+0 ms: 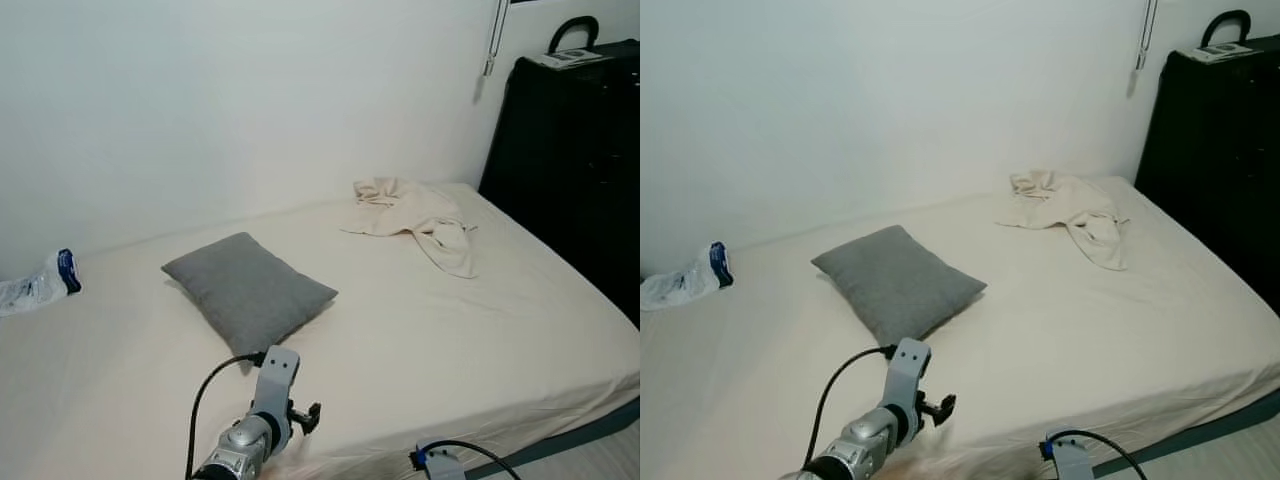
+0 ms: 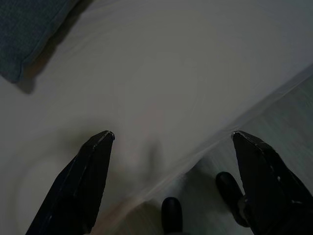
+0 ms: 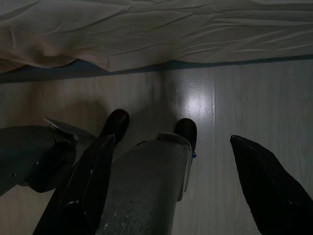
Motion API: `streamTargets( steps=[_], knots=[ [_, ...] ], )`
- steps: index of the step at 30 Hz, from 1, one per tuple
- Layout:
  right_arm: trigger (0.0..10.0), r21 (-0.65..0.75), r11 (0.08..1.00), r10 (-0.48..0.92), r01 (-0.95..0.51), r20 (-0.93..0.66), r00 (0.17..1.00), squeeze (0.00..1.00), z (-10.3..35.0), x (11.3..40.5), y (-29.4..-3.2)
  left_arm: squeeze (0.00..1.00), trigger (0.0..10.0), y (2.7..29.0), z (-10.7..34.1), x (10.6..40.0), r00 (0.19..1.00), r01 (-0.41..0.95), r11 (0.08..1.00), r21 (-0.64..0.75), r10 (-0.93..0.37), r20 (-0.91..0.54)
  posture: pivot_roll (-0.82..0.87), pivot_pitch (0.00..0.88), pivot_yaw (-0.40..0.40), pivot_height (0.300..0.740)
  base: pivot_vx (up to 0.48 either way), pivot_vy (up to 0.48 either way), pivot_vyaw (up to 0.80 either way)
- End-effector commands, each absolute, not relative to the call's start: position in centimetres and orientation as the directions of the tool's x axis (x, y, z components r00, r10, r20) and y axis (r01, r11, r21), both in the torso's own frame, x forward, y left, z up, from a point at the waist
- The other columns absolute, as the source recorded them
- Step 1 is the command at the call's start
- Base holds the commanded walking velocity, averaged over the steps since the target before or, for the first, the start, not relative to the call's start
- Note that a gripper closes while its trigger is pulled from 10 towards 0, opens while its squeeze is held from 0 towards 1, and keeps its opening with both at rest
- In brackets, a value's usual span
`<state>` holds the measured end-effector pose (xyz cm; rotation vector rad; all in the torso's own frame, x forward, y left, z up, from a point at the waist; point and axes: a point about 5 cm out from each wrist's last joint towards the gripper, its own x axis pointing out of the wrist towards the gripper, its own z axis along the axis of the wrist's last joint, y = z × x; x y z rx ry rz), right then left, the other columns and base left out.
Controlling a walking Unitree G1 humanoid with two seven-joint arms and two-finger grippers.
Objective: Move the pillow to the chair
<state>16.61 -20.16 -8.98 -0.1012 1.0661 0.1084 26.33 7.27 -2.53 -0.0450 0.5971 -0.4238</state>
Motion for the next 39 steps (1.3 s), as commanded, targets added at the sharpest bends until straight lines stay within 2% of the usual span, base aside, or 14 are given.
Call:
streamTargets(
  steps=[1, 7, 12, 15, 20, 26, 30, 39],
  knots=[
    [10.0, -0.022, 0.992, 0.041, -0.122, -0.871, 0.490, 0.00, -8.98, 16.73, -19.84, 0.00, 10.0, 8.10, -3.05, 25.95, 0.740, 0.344, 0.925, -0.161, -0.373, -0.560, -0.11, 0.000, 0.072, 0.740, 0.000, 0.000, 0.77],
    [10.0, -0.034, 0.990, 0.038, -0.137, -0.870, 0.492, 0.00, -8.88, 16.91, -19.96, 0.00, 10.0, 7.93, -3.01, 25.96, 0.738, 0.349, 0.923, -0.164, -0.378, -0.559, -0.12, 0.000, 0.069, 0.740, 0.000, 0.000, 0.72],
    [10.0, -0.045, 0.991, 0.021, -0.122, -0.869, 0.494, 0.00, -8.83, 17.01, -20.16, 0.00, 10.0, 7.54, -2.98, 25.88, 0.732, 0.362, 0.916, -0.173, -0.394, -0.556, -0.12, 0.000, 0.073, 0.740, 0.000, 0.000, 0.00],
    [10.0, -0.014, 0.993, 0.046, -0.116, -0.865, 0.500, 0.00, -8.80, 17.03, -20.03, 0.00, 10.0, 7.40, -2.99, 25.83, 0.728, 0.376, 0.911, -0.168, -0.402, -0.556, -0.12, 0.000, 0.075, 0.740, 0.000, -0.425, 0.00],
    [10.0, -0.028, 0.989, 0.048, -0.145, -0.866, 0.498, 0.00, -8.80, 17.09, -19.89, 0.00, 10.0, 7.49, -3.04, 25.81, 0.729, 0.365, 0.915, -0.170, -0.395, -0.559, -0.12, 0.000, 0.078, 0.740, 0.000, -0.480, 0.74],
    [10.0, -0.039, 0.988, 0.041, -0.150, -0.866, 0.499, 0.00, -8.80, 17.17, -19.75, 0.00, 10.0, 7.81, -2.99, 25.98, 0.737, 0.343, 0.923, -0.175, -0.380, -0.559, -0.12, 0.000, 0.079, 0.740, 0.000, 0.000, 0.76],
    [10.0, -0.051, 0.990, 0.016, -0.128, -0.884, 0.468, 0.00, -9.00, 16.79, -19.93, 0.00, 10.0, 7.90, -3.04, 25.94, 0.736, 0.342, 0.924, -0.173, -0.378, -0.562, -0.12, 0.000, 0.080, 0.740, 0.000, 0.000, 0.00],
    [10.0, -0.053, 0.994, -0.004, -0.091, -0.884, 0.468, 0.00, -9.04, 16.63, -20.19, 0.00, 10.0, 7.55, -3.04, 25.82, 0.728, 0.356, 0.915, -0.189, -0.398, -0.558, -0.12, 0.000, 0.080, 0.740, 0.000, 0.000, 0.00]
  ],
)
